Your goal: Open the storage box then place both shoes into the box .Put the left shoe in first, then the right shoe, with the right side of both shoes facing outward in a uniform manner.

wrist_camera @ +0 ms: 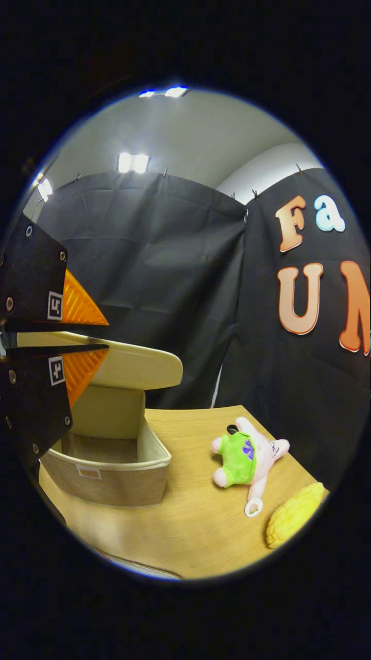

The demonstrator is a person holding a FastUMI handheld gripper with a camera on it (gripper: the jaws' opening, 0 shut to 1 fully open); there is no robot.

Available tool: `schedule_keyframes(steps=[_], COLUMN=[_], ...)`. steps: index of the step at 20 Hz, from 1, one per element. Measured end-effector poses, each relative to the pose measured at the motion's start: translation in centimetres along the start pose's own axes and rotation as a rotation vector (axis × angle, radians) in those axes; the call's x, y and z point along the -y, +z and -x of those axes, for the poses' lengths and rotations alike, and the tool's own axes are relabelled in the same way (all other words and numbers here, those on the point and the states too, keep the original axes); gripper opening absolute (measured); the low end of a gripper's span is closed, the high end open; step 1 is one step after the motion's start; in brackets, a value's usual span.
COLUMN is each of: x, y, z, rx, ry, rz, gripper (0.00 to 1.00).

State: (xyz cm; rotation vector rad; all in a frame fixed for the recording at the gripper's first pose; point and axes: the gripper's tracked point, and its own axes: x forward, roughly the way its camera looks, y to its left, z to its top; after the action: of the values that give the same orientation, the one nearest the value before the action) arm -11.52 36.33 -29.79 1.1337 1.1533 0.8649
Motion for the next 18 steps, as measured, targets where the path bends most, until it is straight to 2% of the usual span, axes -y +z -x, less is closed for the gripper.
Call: schedule_keyframes(steps=[4,9,11,14,15,16,17,18], x=[-1.0,0.1,0.8,2.0,3.0,4.1,5.1,6.0], y=[-1.5,-2.8,-3.5,-2.9,-2.7,-2.4,-2.1,-2.1], z=[-3.2,-5.8,-5.9,-3.8,-3.1,-2.5,-1.7,-1.3], rx=[-0.053,-0.088,-0.101,-0.069,-0.065,-0.062,-0.056,-0.051], ry=[0.000,-0.026,-0.046,-0.092,-0.117,-0.139,-0.155,-0.164], rz=[0.012,0.012,0.032,0.140,0.168,0.183,0.183,0.177], gripper=[0.11,0.11,0.11,0.11,0.15,0.26,0.30,0.40])
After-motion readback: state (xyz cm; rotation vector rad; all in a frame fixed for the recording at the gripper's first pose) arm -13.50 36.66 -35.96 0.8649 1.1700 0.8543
